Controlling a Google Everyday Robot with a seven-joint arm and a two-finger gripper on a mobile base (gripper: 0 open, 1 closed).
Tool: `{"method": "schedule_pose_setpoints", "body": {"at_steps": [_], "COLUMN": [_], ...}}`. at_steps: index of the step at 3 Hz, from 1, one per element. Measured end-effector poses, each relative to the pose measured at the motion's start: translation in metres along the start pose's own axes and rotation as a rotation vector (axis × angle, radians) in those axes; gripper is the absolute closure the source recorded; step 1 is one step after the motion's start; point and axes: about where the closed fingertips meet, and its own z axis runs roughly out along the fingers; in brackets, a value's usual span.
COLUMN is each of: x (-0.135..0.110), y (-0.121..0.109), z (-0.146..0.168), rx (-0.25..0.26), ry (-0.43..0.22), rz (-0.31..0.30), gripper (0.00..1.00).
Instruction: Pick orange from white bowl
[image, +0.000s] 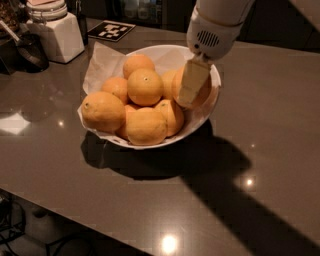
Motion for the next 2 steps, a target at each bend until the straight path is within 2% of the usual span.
{"method": "schedule_pose_setpoints", "body": {"at_steps": [1,2], "x": [0.006,0.024], "y": [0.002,0.009], "z": [-0.020,-0.043], "rx": [-0.009,-0.011], "ry": [-0.064,-0.134], "rz": [0.029,0.066], "gripper": [1.00,1.00]}}
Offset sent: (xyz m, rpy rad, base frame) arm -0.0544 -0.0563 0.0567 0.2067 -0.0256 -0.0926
